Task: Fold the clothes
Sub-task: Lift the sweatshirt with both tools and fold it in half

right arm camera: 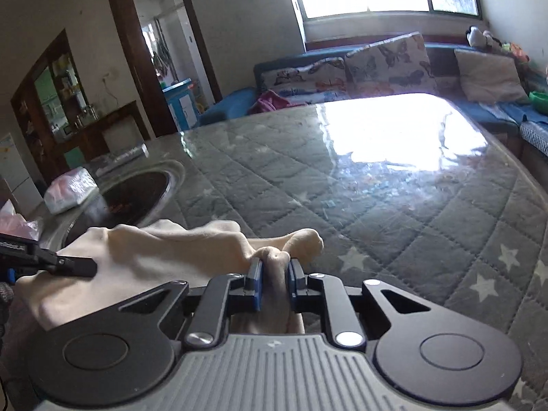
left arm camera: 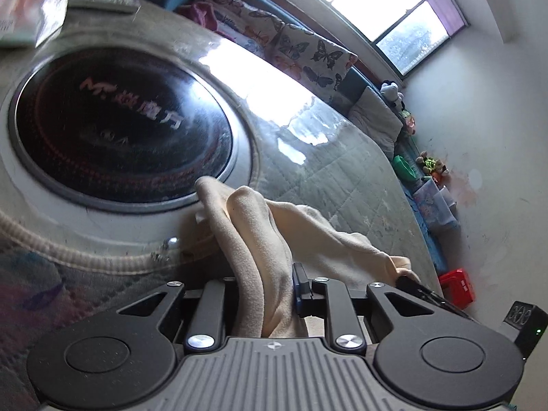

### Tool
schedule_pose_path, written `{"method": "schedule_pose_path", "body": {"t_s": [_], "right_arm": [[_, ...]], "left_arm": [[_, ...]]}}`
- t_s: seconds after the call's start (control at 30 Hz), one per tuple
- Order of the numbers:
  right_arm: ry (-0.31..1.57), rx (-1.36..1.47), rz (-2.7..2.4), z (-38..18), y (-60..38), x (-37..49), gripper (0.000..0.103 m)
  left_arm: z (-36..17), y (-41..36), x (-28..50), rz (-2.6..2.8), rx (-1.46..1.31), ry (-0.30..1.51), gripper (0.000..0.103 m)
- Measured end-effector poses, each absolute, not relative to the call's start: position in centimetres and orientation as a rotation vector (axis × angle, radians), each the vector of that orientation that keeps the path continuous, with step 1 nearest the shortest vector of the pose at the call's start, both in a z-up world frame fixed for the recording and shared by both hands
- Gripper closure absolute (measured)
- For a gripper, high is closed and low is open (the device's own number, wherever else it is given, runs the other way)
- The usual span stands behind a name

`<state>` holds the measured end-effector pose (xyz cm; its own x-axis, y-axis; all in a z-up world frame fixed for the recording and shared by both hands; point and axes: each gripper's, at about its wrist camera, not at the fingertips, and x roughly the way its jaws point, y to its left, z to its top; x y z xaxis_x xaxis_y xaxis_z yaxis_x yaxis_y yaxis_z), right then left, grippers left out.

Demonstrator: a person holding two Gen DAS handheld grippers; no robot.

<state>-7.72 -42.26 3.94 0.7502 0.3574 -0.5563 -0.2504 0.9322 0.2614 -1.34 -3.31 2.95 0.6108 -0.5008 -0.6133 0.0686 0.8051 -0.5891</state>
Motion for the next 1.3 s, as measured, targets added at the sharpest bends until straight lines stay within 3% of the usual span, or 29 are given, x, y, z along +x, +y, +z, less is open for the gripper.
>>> {"method": "schedule_pose_path", "body": {"t_s": [0.8,1.03,1.3], "right_arm": [[0.437,0.098,0.002,12.2,-54.0,-12.6,0.092],[0.474,0.091,-0.088,10.7,-57.1,-11.8,0.092],[0.585,0.068,-0.116,7.3,-58.4,-10.9,0.092]], "left_arm": [[8.8,-21.7,3.4,-0.699,-0.356,0.747,0.084],[6.7,-25.5,4.5,-0.761,-0.323,0.81,0.083],[2.8,-25.7,4.1,-0.812,-0.39,1.039,0.084]]}}
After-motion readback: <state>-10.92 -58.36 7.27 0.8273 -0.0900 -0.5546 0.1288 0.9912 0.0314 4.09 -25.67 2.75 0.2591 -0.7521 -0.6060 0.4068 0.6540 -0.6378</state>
